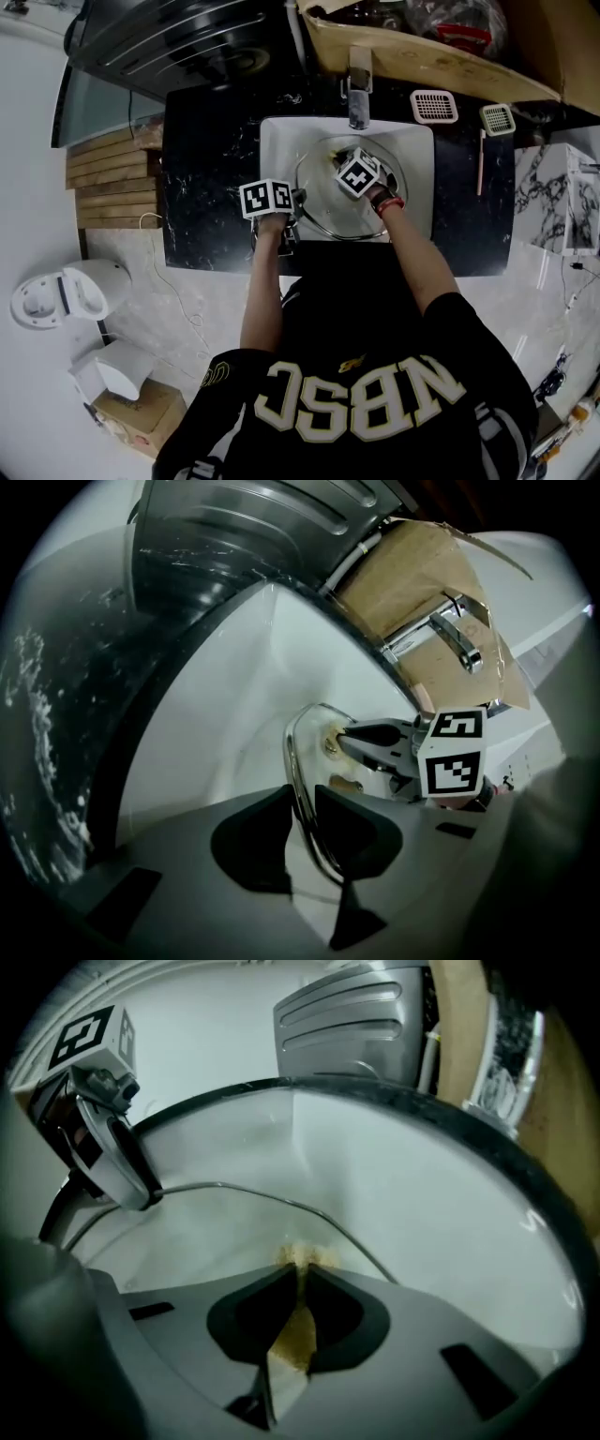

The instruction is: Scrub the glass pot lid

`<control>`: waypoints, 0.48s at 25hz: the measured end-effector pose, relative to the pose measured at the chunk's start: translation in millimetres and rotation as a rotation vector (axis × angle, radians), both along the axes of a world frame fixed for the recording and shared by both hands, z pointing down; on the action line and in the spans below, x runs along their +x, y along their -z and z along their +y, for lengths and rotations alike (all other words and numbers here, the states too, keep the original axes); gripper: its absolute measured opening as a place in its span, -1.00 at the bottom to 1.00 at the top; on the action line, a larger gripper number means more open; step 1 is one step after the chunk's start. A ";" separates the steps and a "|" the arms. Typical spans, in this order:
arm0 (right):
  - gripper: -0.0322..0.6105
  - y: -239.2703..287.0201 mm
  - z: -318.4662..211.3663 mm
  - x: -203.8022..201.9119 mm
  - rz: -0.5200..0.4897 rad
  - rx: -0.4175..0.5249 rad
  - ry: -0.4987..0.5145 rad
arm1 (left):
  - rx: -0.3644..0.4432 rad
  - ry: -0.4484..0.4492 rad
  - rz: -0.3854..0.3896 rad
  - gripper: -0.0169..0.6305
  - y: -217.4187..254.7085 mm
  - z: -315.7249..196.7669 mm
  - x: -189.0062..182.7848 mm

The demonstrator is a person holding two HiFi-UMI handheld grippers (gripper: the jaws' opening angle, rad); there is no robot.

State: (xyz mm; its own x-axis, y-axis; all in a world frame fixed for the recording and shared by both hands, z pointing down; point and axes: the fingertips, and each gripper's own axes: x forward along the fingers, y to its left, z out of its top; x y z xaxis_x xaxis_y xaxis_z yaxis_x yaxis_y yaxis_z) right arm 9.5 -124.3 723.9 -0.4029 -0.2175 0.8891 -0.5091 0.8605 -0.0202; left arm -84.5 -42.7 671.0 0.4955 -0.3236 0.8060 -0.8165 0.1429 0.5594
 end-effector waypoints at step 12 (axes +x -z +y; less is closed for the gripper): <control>-0.77 2.0 18.0 116.8 0.242 -0.090 -0.056 | 0.014 0.011 0.016 -0.67 1.5 -1.6 1.2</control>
State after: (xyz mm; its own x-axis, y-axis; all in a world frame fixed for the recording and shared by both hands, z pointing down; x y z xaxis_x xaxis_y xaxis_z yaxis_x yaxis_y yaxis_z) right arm 126.3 -106.3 721.8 -0.1653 -0.1487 0.9750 -0.5554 0.8310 0.0326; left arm -83.3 -44.2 669.5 0.5048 -0.3405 0.7932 -0.8058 0.1436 0.5745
